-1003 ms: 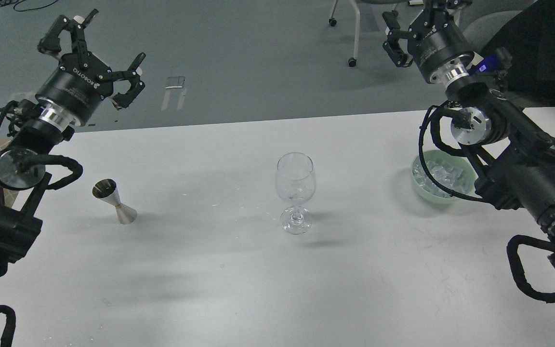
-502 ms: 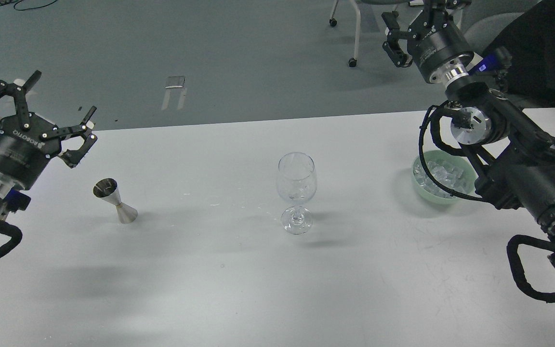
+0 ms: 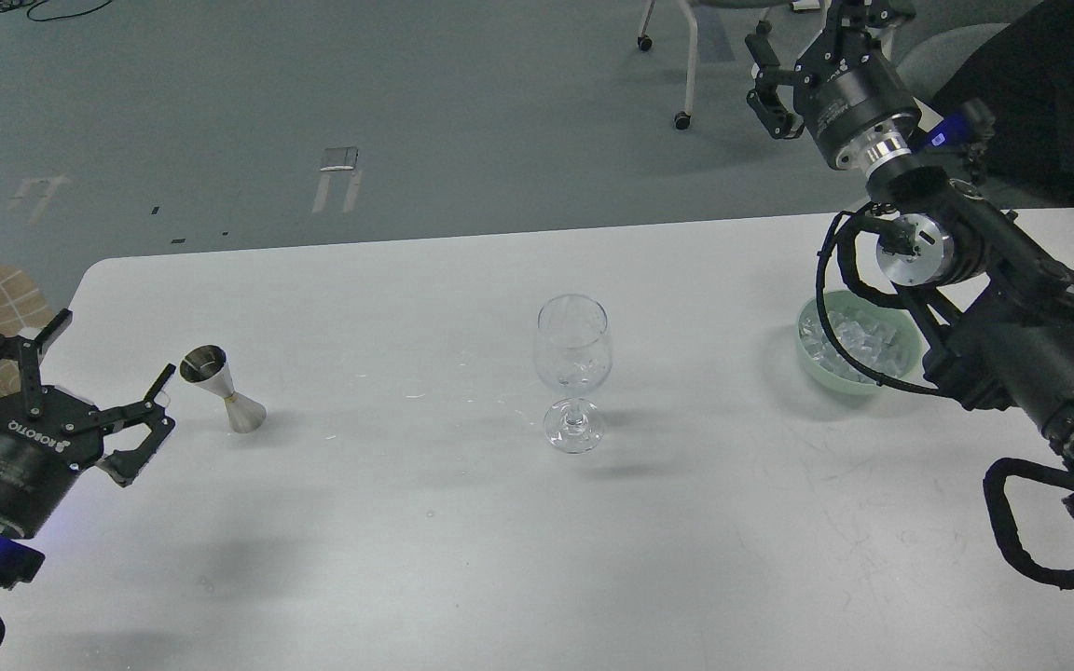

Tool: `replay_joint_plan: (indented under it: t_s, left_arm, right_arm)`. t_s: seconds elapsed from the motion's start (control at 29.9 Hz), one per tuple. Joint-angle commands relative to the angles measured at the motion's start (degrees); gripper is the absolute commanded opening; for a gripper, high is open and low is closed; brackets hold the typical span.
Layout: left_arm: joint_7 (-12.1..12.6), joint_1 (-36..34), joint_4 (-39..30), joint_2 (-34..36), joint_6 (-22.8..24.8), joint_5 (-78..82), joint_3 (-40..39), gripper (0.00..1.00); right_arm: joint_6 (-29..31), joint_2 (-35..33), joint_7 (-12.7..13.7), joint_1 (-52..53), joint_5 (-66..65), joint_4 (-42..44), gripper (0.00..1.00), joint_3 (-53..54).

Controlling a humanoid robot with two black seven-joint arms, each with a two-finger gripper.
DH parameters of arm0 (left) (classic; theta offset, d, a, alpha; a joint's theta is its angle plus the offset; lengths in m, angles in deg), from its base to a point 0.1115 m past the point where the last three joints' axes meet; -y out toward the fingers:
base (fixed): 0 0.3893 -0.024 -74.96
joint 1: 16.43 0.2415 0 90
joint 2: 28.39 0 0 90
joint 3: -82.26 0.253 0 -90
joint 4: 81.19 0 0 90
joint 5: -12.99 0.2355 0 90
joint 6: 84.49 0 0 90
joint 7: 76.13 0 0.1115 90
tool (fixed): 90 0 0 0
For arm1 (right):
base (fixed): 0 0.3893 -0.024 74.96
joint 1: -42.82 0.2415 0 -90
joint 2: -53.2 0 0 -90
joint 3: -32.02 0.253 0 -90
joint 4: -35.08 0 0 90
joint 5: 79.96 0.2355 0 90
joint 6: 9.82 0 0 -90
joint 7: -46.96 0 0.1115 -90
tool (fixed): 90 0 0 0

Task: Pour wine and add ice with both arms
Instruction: 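Lower the left gripper down beside the metal jigger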

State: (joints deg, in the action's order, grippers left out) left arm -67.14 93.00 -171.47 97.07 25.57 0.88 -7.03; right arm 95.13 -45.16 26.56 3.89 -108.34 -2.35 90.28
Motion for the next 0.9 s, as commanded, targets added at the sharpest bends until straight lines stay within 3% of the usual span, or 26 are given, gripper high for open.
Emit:
replay_joint_plan:
  t_s: [0.0, 0.27, 0.5, 0.87]
  left_arm:
    - [0.8, 0.9, 0.5, -2.4, -0.2, 0.1, 0.6, 0.96]
    - [4.2, -1.6, 7.8, -11.2, -1.9, 1.1, 1.3, 0.98]
    - [4.1, -9.9, 20.0, -15.5, -1.8, 3.1, 4.8, 0.98]
    - [4.1, -18.3, 29.3, -16.6, -1.5, 4.3, 5.2, 0.98]
  right_arm:
    - [0.0, 0.2, 0.0, 0.0, -0.2, 0.1, 1.00, 0.0]
    - [0.0, 0.2, 0.0, 0.1, -0.2, 0.1, 1.00, 0.0]
    - [0.0, 0.2, 0.0, -0.2, -0.2, 0.0, 1.00, -0.1]
    - [-0.2, 0.3, 0.0, 0.3, -0.2, 0.0, 1.00, -3.3]
